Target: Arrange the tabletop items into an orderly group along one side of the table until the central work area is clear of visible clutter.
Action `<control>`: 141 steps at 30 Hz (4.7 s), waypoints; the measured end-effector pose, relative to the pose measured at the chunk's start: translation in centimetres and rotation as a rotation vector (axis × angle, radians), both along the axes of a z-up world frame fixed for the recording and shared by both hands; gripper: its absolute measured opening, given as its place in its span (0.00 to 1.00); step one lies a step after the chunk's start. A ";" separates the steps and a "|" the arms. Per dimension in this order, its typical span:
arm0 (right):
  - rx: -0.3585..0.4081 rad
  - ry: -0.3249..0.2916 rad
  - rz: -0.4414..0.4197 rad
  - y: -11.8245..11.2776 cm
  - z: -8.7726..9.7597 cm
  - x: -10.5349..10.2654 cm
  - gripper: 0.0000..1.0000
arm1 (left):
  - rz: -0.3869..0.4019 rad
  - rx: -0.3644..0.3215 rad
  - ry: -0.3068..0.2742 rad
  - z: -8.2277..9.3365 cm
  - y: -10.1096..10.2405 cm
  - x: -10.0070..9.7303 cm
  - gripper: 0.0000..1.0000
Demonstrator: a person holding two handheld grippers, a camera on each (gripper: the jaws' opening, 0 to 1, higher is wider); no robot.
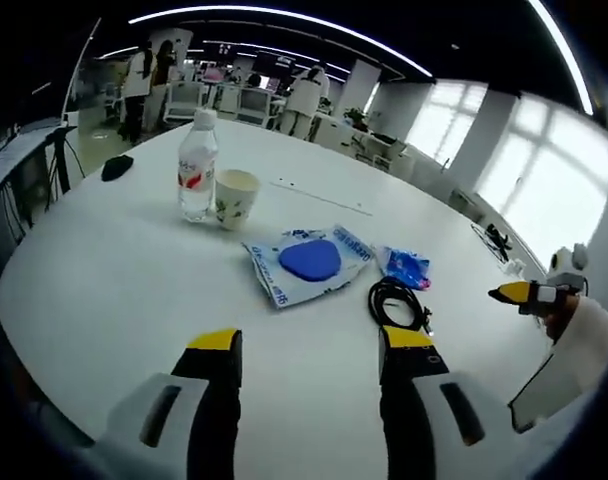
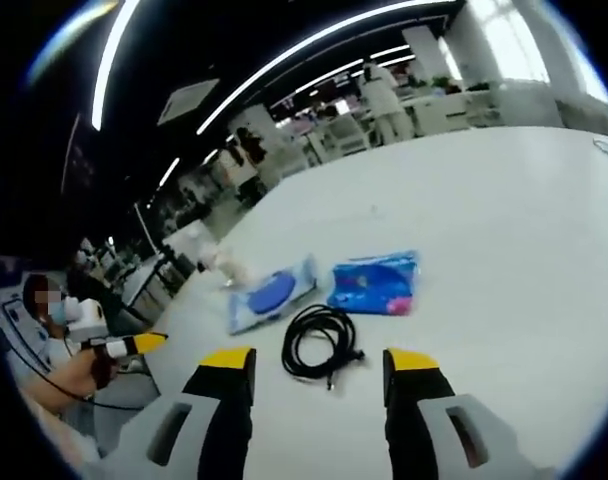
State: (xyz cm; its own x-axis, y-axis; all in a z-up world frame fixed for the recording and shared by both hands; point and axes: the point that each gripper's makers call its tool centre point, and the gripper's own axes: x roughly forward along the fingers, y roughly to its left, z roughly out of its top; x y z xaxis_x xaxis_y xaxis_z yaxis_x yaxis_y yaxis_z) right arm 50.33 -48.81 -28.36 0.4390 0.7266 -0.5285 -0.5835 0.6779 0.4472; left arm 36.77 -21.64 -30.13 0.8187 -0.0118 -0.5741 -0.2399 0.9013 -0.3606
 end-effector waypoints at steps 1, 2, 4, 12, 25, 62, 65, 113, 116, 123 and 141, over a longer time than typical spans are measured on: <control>-0.005 -0.002 0.010 0.2 -0.1 0.2 0.51 | -0.002 -0.004 0.009 -0.3 0.0 0.2 0.53; -0.011 -0.004 0.022 0.4 -0.1 0.4 0.51 | -0.003 -0.009 0.017 -0.7 0.1 0.4 0.52; -0.024 -0.015 0.051 1.2 0.0 0.6 0.50 | 0.000 -0.026 0.033 -1.4 0.3 0.8 0.51; -0.043 -0.038 0.124 5.3 -0.2 2.6 0.47 | 0.005 -0.053 0.080 -3.7 1.4 3.1 0.48; -0.135 -0.043 0.246 12.1 -3.1 6.9 0.39 | 0.034 -0.104 0.146 -6.1 2.7 6.2 0.39; -0.253 0.042 0.330 19.1 -10.3 9.7 0.00 | 0.150 -0.147 0.109 -9.6 4.9 9.0 0.00; -0.222 0.043 0.319 19.0 -9.6 9.3 0.00 | 0.146 -0.107 0.087 -8.3 5.8 9.3 0.00; -0.115 0.117 0.093 19.1 -10.6 8.1 0.00 | 0.017 0.041 0.059 -8.9 10.6 16.5 0.00; -0.121 0.118 0.093 19.0 -10.7 8.0 0.00 | 0.007 0.044 0.058 -9.1 10.7 16.6 0.00; -0.114 0.114 0.113 19.5 -10.7 7.7 0.04 | 0.046 -0.004 -0.001 -8.8 10.9 17.3 0.01; -0.076 -0.070 0.182 18.8 -7.0 7.1 0.44 | 0.043 0.018 -0.103 -5.3 8.6 15.1 0.38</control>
